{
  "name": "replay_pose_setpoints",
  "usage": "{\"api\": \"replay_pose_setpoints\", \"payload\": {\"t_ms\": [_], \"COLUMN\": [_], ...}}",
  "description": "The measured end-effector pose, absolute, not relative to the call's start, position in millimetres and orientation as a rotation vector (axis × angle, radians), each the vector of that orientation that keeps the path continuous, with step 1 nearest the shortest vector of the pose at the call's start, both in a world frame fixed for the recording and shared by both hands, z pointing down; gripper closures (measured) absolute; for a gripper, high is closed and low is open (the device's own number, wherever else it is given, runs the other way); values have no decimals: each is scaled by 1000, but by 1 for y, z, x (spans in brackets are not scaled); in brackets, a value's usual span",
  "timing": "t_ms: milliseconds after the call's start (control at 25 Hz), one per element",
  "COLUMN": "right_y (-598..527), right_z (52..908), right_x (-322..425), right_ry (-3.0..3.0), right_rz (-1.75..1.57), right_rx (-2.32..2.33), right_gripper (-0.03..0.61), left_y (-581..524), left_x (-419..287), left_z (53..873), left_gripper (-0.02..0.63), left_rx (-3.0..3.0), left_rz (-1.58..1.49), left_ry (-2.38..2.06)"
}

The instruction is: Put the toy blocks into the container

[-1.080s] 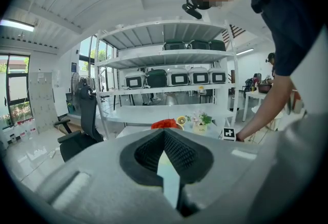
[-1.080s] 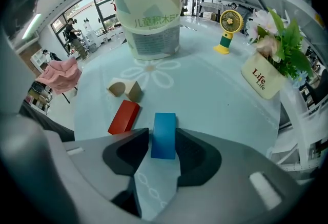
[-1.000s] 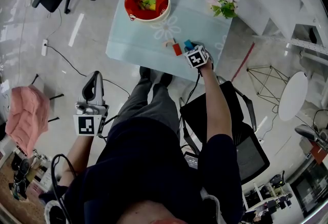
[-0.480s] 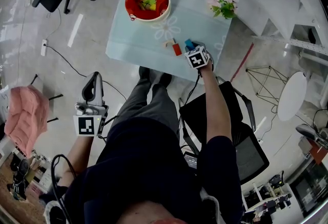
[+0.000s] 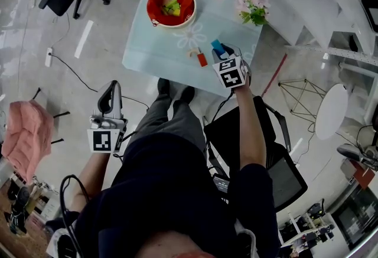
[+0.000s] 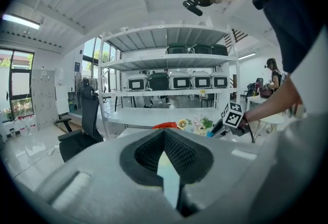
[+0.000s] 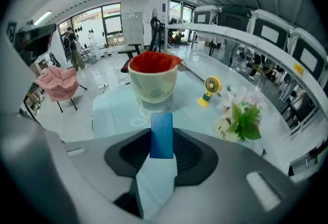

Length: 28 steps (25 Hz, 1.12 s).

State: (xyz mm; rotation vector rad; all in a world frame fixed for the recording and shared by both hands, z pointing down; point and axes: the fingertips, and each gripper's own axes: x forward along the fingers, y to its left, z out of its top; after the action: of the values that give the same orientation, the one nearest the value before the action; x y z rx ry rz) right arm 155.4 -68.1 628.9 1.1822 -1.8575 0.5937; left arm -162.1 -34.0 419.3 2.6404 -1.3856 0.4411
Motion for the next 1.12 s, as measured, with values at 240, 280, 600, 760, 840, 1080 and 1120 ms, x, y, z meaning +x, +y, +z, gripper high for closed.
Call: {"api": "replay_pose_setpoints", "payload": {"t_ms": [240, 280, 600, 760, 840, 1080, 1120], "right_y": [-107, -113, -147, -164, -173, -202, -206], "right_z": [563, 555, 521, 521, 522, 530, 533], "right_x": [126, 122, 82, 63, 54, 33, 30], "right_ry": [-1955, -1969, -2034, -2039, -2036, -2021, -2016], "right_rz": [456, 436, 345, 326, 309, 286, 290], "right_rx": [1203, 1208, 1181, 1141, 1121, 1079, 1071], "right_gripper": [446, 446, 446, 446, 446, 446, 446], "left_y": [-35, -35, -40, -45, -46, -50, -51], "left_x": [-166, -168, -166, -163, -161, -149, -147], "left_z": [412, 411, 401, 399, 399, 400, 401], "left_gripper": [610, 609, 609, 611, 611, 611, 611], "left_rx": [2633, 2632, 2642, 2650, 2655, 2687, 2693], "left_rz": [386, 386, 315, 298, 296, 297, 297], "left_ry": [-1417, -1422, -1435, -1422, -1414, -1350, -1338]}}
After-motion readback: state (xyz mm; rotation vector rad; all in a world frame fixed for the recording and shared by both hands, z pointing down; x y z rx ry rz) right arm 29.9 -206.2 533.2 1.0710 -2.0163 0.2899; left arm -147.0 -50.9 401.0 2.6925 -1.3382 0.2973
